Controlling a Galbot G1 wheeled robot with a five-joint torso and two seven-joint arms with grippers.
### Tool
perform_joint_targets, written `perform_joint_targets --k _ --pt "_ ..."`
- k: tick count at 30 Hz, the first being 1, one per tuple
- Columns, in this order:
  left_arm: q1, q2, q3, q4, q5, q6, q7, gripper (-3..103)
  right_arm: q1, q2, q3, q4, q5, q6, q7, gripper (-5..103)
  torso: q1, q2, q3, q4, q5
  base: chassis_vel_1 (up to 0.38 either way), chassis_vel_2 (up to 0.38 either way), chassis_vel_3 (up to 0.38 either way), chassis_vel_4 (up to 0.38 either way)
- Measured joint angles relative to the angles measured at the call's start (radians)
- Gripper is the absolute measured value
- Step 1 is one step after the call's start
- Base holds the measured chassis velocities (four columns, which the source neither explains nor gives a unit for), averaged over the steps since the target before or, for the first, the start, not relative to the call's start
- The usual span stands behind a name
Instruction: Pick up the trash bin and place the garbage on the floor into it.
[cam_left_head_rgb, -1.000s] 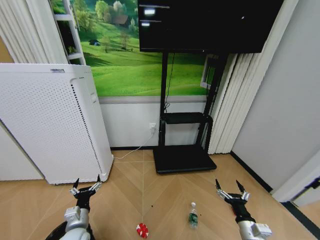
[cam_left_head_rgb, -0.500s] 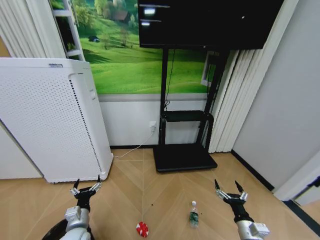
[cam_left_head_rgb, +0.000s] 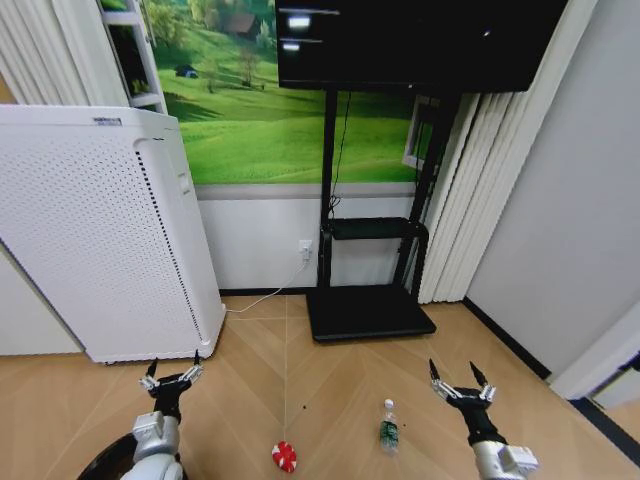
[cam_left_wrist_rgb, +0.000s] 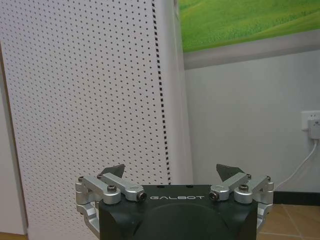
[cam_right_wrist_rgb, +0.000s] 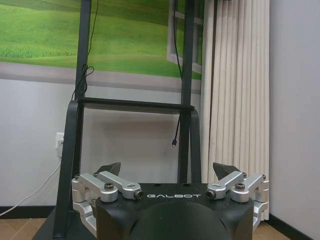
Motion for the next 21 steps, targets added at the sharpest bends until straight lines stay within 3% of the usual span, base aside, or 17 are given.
perform_joint_targets --k 4,6,7,8,9,10,11,16,19,21 --pt "0.004 0.004 -0.003 -0.005 0.012 0.001 -0.014 100 0.0 -0.001 0.0 0.001 0.001 -0.003 0.001 100 0.0 0.0 0.0 0.0 0.0 0.0 0.0 0.0 0.0" --pt "0.02 0.036 -0.018 -0.027 0.027 0.02 -0.085 100 0.0 -0.007 0.001 0.011 0.004 -0.013 0.007 100 0.0 0.0 0.0 0.0 0.0 0.0 0.0 0.0 0.0" --pt "0.02 0.036 -0.018 -0.027 0.027 0.02 -0.085 100 0.0 -0.007 0.001 0.011 0.004 -0.013 0.007 100 0.0 0.0 0.0 0.0 0.0 0.0 0.0 0.0 0.0" --pt "0.045 0.063 -0.033 -0.056 0.012 0.062 -0.131 100 0.001 -0.012 0.001 0.014 0.003 -0.017 0.009 100 0.0 0.001 0.001 0.0 -0.0001 0.0 0.0 0.0 0.0" --pt "0.045 0.063 -0.033 -0.056 0.012 0.062 -0.131 100 0.001 -0.012 0.001 0.014 0.003 -0.017 0.009 100 0.0 0.001 0.001 0.0 -0.0001 0.0 0.0 0.0 0.0" --pt "0.132 0.129 -0.095 -0.121 -0.014 0.132 -0.184 100 0.007 -0.018 -0.001 0.013 0.004 -0.018 0.011 100 0.001 0.003 0.002 0.0 0.0002 0.0 0.0 0.0 0.0" --pt "0.199 0.166 -0.154 -0.138 -0.03 0.145 -0.192 101 0.01 -0.02 -0.005 0.006 0.005 -0.018 0.012 100 0.001 0.004 0.003 0.0002 0.0 0.0 0.0 0.0 0.0" --pt "0.338 0.221 -0.292 -0.119 -0.099 0.126 -0.117 99 0.023 -0.038 -0.008 -0.008 0.028 -0.012 0.013 100 0.001 0.006 0.004 0.0002 0.0003 0.0 0.0 0.0 0.0" --pt "0.366 0.223 -0.323 -0.094 -0.109 0.121 -0.09 99 0.031 -0.047 -0.008 -0.011 0.043 -0.012 0.013 100 0.001 0.006 0.005 0.0001 0.0 0.0 0.0 0.0 0.0" --pt "0.394 0.212 -0.374 -0.049 -0.114 0.122 -0.033 99 0.042 -0.061 -0.006 -0.015 0.067 -0.012 0.014 100 0.002 0.007 0.005 0.0002 0.0 0.0 0.0 0.0 0.0"
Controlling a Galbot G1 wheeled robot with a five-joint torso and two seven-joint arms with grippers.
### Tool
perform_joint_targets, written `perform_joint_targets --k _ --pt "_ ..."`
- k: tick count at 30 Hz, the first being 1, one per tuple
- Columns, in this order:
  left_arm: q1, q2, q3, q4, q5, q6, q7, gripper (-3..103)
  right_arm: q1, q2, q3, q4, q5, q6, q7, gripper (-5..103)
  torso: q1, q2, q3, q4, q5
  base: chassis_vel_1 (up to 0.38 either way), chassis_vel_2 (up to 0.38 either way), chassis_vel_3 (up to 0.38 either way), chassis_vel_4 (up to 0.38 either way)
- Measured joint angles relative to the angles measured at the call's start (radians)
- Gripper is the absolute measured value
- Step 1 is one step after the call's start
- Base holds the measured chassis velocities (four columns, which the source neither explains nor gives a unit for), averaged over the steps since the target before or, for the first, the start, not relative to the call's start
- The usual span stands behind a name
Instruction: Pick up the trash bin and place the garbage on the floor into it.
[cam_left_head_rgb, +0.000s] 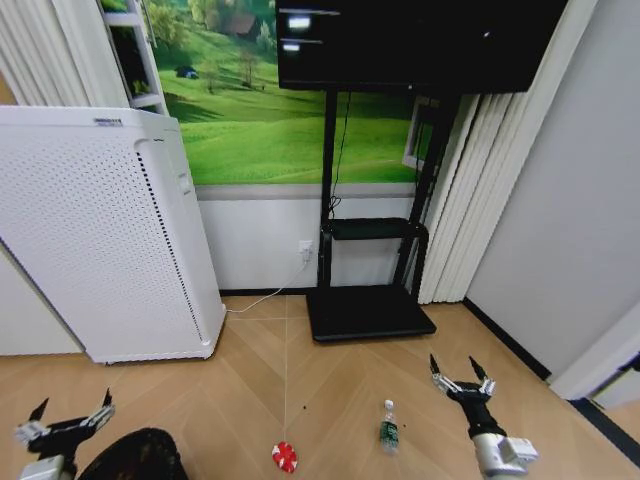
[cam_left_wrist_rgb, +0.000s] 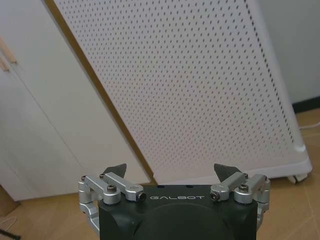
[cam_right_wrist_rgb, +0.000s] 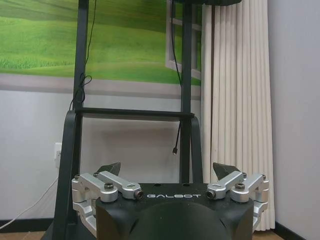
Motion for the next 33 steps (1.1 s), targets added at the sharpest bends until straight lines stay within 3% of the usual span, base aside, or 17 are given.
perform_joint_targets --k 4,12,16,17,25,27,33 --pt "0.008 -0.01 -0.031 0.038 0.001 0.014 0.039 98 0.006 -0.008 0.003 -0.006 0.016 0.0 0.001 100 0.0 0.0 0.001 0.0002 -0.0001 0.0 0.0 0.0 0.0" --pt "0.002 0.004 -0.05 0.178 0.036 0.057 0.216 98 0.036 -0.025 -0.007 -0.058 0.033 0.007 -0.001 100 0.0 0.002 0.002 -0.0002 0.0001 0.0 0.0 0.0 0.0" --pt "-0.003 0.002 -0.042 0.198 0.02 0.06 0.26 98 0.041 -0.026 -0.012 -0.067 0.031 0.009 -0.002 100 0.0 0.002 0.002 -0.0003 0.0 0.0 0.0 0.0 0.0" --pt "-0.007 -0.002 -0.032 0.215 0.004 0.061 0.305 98 0.05 -0.028 -0.016 -0.074 0.028 0.009 -0.002 100 0.0 0.003 0.002 -0.0001 0.0001 0.0 0.0 0.0 0.0" --pt "-0.037 0.004 0.001 0.25 -0.103 0.09 0.361 97 0.079 -0.026 -0.038 -0.091 0.009 0.003 -0.002 100 0.001 0.003 0.003 -0.0002 0.0 0.0 0.0 0.0 0.0" --pt "-0.033 0.003 0.006 0.237 -0.191 0.129 0.392 97 0.078 -0.021 -0.042 -0.091 0.0 0.0 -0.002 100 0.001 0.004 0.003 -0.0002 0.0001 0.0 0.0 0.0 0.0" --pt "0.007 0.019 -0.019 0.218 -0.243 0.172 0.422 97 0.073 -0.022 -0.035 -0.091 -0.002 0.0 -0.002 100 0.001 0.004 0.003 -0.0001 0.0002 0.0 0.0 0.0 0.0"
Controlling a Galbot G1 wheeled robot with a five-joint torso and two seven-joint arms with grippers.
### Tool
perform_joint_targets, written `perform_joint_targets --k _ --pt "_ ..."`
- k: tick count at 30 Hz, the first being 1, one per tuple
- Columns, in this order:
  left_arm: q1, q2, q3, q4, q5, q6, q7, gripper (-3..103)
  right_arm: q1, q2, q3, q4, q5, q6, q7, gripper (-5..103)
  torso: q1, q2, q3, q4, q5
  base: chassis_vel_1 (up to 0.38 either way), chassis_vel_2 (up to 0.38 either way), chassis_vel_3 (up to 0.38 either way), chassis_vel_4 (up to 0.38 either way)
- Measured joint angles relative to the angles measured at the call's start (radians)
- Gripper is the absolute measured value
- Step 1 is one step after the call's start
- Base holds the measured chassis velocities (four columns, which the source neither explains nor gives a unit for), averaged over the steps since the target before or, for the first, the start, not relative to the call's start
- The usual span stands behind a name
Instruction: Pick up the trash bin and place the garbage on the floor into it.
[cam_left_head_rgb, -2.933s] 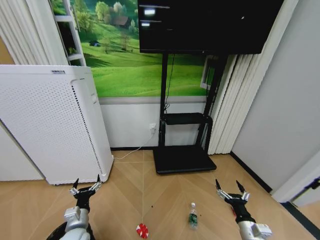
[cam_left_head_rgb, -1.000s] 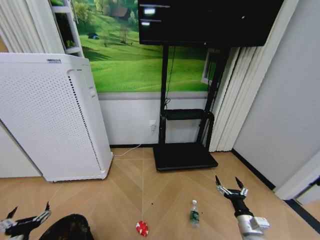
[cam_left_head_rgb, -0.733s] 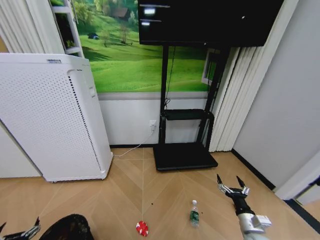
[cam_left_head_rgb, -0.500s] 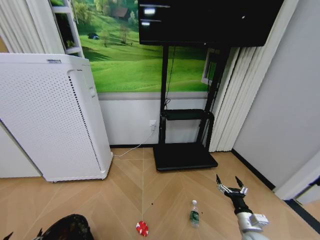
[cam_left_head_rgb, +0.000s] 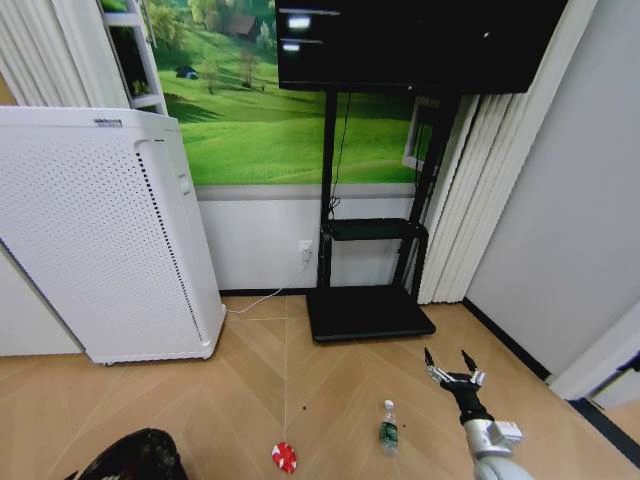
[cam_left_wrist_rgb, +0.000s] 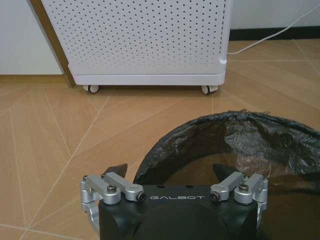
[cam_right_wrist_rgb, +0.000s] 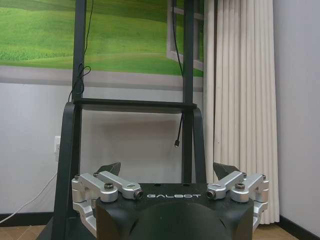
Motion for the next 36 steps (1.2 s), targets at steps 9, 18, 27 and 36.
perform_joint_targets --k 9,18,27,36 --pt "0.031 0.031 -0.029 -0.02 0.091 0.003 -0.018 96 -0.003 0.0 0.001 0.01 0.0 0.0 0.001 100 0.0 0.0 0.0 -0.0001 -0.0001 0.0 0.0 0.0 0.0" --pt "0.043 0.042 -0.044 -0.02 0.183 0.04 -0.001 94 -0.012 0.001 0.004 0.017 -0.003 0.001 0.001 100 0.0 0.0 0.0 0.0 -0.0001 0.0 0.0 0.0 0.0" --pt "0.014 0.044 -0.011 0.03 0.218 0.042 0.002 84 -0.013 0.002 0.005 0.017 -0.006 0.002 0.0 100 0.0 0.001 0.001 0.0 -0.0004 0.0 0.0 0.0 0.0" --pt "-0.028 0.036 0.052 0.059 0.226 0.03 0.02 76 -0.016 0.009 0.001 0.019 -0.027 0.001 0.0 100 0.0 0.001 0.001 0.0 0.0001 0.0 0.0 0.0 0.0"
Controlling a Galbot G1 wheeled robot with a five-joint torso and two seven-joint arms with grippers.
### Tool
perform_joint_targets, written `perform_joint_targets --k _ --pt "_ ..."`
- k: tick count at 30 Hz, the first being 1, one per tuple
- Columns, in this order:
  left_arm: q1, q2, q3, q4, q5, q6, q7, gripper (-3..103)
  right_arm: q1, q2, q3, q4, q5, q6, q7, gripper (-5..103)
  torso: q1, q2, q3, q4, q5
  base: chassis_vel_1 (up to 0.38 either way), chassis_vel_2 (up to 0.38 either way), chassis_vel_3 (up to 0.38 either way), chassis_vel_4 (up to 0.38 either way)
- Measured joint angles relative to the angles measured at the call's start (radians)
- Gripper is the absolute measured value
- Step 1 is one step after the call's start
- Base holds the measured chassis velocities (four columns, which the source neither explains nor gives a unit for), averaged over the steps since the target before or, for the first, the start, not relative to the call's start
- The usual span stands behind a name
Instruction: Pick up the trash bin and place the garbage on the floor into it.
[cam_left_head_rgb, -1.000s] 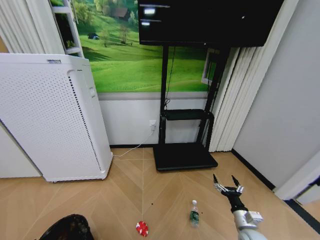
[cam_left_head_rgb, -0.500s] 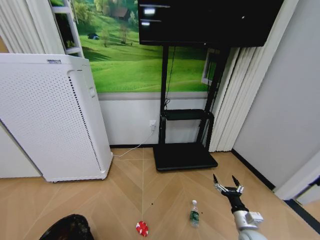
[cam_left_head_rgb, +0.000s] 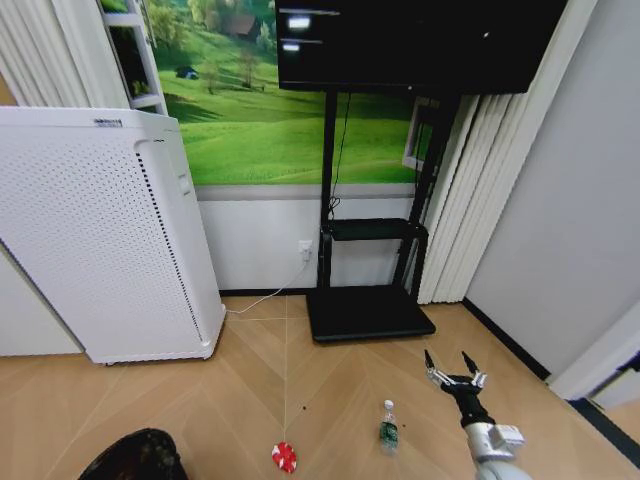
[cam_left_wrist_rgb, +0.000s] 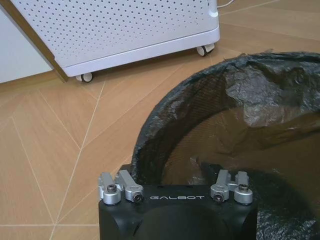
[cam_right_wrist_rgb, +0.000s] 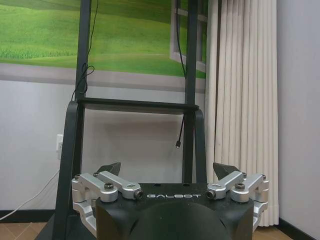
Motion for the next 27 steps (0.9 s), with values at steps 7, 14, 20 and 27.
perform_joint_targets --k 7,14,20,27 --pt "0.0 -0.005 0.001 -0.002 0.002 -0.015 0.022 48 0.005 0.001 0.0 0.005 0.0 0.0 0.001 100 0.0 0.0 0.0 -0.0001 0.0001 0.0 0.0 0.0 0.0" --pt "0.0 -0.012 0.005 -0.002 0.009 -0.026 0.023 29 0.005 -0.001 0.005 0.006 0.003 0.0 0.002 100 0.0 0.0 0.0 0.0002 0.0011 0.0 0.0 0.0 0.0" --pt "-0.002 -0.021 0.019 -0.002 0.035 -0.04 0.015 25 0.005 0.001 0.005 0.007 0.003 0.001 0.003 100 0.0 0.0 0.0 0.0001 0.0013 0.0 0.0 0.0 0.0" --pt "-0.023 -0.043 0.06 -0.029 0.097 -0.088 -0.005 25 0.0 0.006 0.012 0.008 -0.004 0.011 0.007 100 0.0 0.0 0.0 0.0001 -0.0016 0.0 0.0 0.0 0.0"
